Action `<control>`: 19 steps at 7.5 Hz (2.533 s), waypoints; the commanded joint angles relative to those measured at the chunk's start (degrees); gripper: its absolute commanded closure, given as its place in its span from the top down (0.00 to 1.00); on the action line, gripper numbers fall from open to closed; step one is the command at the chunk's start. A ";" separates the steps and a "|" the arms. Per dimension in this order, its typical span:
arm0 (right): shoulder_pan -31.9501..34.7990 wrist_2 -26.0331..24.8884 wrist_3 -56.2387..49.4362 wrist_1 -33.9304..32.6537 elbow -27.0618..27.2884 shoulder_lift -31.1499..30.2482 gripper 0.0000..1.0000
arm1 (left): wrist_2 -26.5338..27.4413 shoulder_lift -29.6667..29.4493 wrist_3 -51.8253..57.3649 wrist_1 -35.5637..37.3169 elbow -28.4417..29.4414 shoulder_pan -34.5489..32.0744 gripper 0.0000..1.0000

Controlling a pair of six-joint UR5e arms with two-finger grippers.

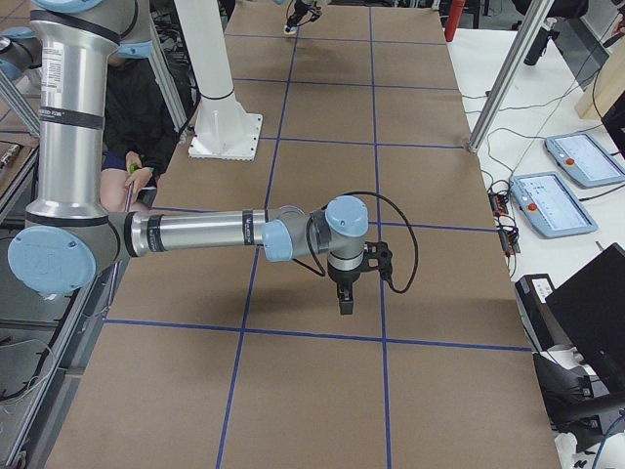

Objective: Place and press bell with both arms
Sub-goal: 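Carry the held bell with the left gripper toward the table, then move the bell with the left gripper to the grid center and lower it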

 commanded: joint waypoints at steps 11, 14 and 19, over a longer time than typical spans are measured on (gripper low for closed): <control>0.00 0.18 0.27 -0.09 -0.42 0.61 1.00 | -0.23 -71.87 -37.71 33.25 20.64 9.00 0.17; -0.09 0.18 0.36 -0.09 -0.59 0.62 1.00 | -0.15 -87.48 -50.54 20.13 41.67 12.61 0.17; 0.00 0.18 0.36 -0.09 -0.59 0.44 1.00 | 0.47 -93.75 -55.95 8.82 54.12 16.31 0.66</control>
